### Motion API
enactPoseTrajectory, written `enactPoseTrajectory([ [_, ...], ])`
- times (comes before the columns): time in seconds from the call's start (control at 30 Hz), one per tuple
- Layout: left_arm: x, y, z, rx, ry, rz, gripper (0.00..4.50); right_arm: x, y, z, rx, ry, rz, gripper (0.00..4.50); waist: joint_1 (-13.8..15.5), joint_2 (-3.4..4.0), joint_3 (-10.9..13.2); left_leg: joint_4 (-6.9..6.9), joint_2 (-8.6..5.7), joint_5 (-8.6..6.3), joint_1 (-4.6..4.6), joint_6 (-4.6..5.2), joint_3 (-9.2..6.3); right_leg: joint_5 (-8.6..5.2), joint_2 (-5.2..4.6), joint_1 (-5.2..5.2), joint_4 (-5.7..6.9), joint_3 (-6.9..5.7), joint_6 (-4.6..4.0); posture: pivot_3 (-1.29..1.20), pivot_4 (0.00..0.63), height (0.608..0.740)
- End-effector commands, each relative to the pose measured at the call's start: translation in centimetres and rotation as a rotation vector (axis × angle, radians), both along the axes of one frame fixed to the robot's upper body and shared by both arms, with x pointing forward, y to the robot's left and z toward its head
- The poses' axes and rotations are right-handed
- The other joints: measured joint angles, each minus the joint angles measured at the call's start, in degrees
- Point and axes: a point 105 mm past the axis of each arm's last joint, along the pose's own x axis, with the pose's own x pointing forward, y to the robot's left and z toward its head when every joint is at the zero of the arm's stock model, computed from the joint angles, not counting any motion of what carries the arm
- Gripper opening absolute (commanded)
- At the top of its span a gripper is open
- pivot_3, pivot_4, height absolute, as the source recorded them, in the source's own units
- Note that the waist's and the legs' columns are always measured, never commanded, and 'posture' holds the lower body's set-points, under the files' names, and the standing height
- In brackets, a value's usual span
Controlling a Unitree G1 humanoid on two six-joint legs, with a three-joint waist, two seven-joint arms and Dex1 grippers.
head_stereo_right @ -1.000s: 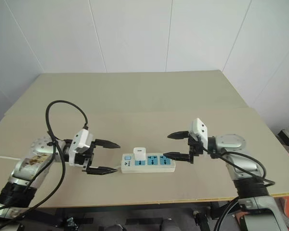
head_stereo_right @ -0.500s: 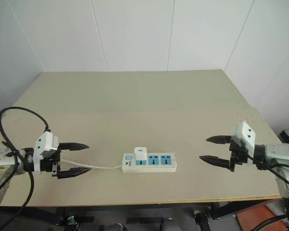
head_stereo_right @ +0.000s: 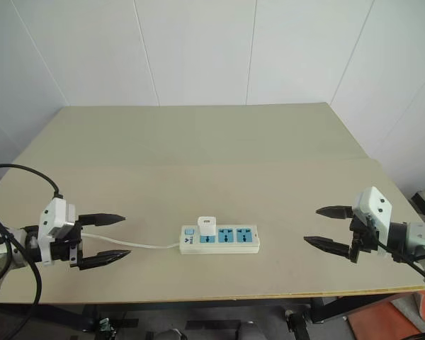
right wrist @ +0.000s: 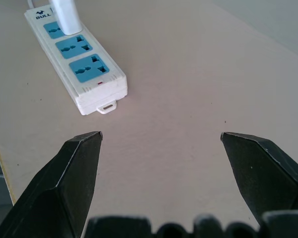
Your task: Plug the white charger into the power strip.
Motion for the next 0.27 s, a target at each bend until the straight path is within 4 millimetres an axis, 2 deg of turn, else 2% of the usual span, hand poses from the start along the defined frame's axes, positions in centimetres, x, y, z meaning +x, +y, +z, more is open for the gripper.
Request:
enactPoseTrajectory([
  [0.03, 0.16, -0.46, 0.56, -0.002, -0.020, -0.020, 4.49, -0.27, 0.14, 1.62, 0.007, -0.060, 0.009, 4.50, 0.0, 0.00, 0.0, 0.00, 0.00, 0.00, 0.00, 0.00, 0.00, 0.00, 0.00, 0.00, 0.00, 0.00, 0.00, 0.00, 0.150, 0.740],
  [0.27, 0.50, -0.95, 0.60, -0.002, -0.019, -0.048, 4.49, -0.33, 0.15, 1.95, -0.022, -0.067, 0.033, 4.50, 0.0, 0.00, 0.0, 0.00, 0.00, 0.00, 0.01, 0.00, -0.01, 0.00, 0.00, 0.01, 0.01, 0.00, 0.00, 0.00, 0.150, 0.740],
])
